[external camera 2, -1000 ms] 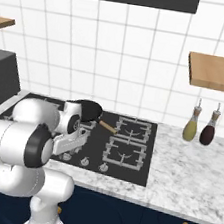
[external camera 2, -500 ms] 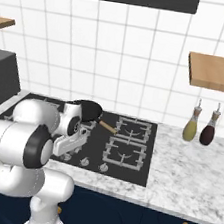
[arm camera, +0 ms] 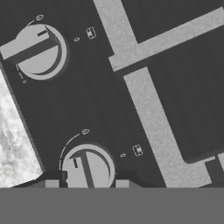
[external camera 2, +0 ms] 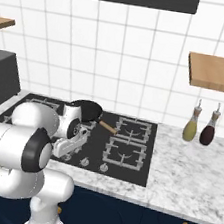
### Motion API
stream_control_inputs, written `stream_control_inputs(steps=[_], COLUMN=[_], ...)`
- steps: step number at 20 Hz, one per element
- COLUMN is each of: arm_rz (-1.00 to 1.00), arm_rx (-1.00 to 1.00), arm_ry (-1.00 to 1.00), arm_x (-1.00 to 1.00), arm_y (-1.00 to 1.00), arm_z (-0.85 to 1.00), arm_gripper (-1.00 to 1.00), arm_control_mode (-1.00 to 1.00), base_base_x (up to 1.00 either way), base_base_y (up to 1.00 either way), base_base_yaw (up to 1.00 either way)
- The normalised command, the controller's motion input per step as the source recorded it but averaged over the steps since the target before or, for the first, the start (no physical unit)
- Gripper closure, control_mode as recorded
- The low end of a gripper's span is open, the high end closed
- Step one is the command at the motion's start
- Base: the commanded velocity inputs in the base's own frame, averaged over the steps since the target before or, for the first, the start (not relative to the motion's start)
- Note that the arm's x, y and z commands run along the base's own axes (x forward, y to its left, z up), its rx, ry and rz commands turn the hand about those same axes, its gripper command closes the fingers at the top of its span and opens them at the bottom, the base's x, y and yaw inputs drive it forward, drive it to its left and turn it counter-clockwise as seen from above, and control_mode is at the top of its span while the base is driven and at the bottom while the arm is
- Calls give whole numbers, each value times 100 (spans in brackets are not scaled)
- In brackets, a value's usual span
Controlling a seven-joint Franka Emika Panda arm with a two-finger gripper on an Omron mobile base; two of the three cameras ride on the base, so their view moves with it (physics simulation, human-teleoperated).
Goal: Turn off the rear center burner of the stove.
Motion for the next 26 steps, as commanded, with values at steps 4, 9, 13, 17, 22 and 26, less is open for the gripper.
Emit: stream_control_inputs(steps=[4, 9, 13, 17, 22, 26], arm_rz=[-1, -24, -31, -32, -30, -30], arm_rx=[0, 1, 3, 1, 0, 0], arm_ry=[0, 0, 0, 0, 0, 0], arm_x=[-5, 0, 0, 0, -1, -3], arm_y=[0, 0, 0, 0, 0, 0], arm_z=[-10, -9, -12, -13, -13, -14], arm_gripper=[100, 100, 100, 100, 100, 100], arm_control_mode=[-100, -100, -100, -100, -100, -100], base_base_x=[0, 0, 0, 0, 0, 0], base_base_y=[0, 0, 0, 0, 0, 0], base_base_yaw=[0, 0, 0, 0, 0, 0])
